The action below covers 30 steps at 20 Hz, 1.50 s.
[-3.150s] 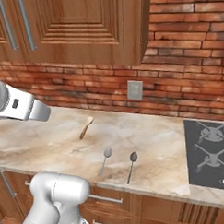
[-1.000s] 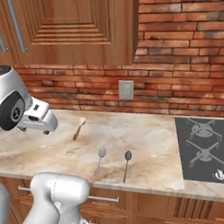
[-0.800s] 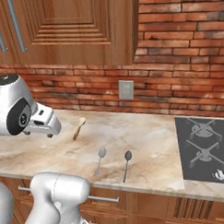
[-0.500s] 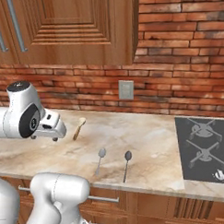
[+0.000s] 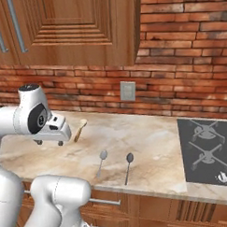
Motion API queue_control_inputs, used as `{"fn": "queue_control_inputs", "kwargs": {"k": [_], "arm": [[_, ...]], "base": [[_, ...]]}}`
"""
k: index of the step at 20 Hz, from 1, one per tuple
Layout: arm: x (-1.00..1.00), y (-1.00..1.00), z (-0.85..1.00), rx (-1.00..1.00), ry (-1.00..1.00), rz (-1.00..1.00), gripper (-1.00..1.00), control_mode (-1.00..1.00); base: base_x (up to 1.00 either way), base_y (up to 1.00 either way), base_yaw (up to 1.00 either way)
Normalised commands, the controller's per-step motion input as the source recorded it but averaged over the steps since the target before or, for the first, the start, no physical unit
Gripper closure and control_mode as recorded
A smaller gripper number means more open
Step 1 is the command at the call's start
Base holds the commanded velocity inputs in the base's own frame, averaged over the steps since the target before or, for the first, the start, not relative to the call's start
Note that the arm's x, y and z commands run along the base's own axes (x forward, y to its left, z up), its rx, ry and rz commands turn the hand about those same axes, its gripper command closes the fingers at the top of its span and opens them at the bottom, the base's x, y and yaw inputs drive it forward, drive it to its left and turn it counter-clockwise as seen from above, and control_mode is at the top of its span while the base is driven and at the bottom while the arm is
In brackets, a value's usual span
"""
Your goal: Organize the utensils by type. Pick up the wooden spoons from the counter and place them in the open cabinet. Then pick up the metallic utensils from the counter and place them in the open drawer.
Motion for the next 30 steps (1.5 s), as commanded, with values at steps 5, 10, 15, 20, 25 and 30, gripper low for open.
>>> {"fn": "queue_control_inputs", "kwargs": {"k": [5, 10, 15, 20, 25, 30], "arm": [[0.29, 0.00, -0.26, -0.01, 0.04, 0.02, -1.00, -1.00], [0.49, 0.00, -0.14, 0.00, 0.01, 0.05, -1.00, -1.00], [0.48, 0.00, -0.14, 0.00, 0.00, 0.03, -1.00, -1.00], [0.42, 0.00, -0.17, 0.00, 0.00, 0.01, -1.00, -1.00], [0.41, 0.00, -0.15, 0.00, 0.00, 0.01, -1.00, -1.00], [0.42, 0.00, -0.19, 0.00, 0.00, 0.01, -1.00, -1.00]], "base": [[0.00, 0.00, 0.00], [0.00, 0.00, 0.00], [0.00, 0.00, 0.00], [0.00, 0.00, 0.00], [0.00, 0.00, 0.00], [0.00, 0.00, 0.00]]}}
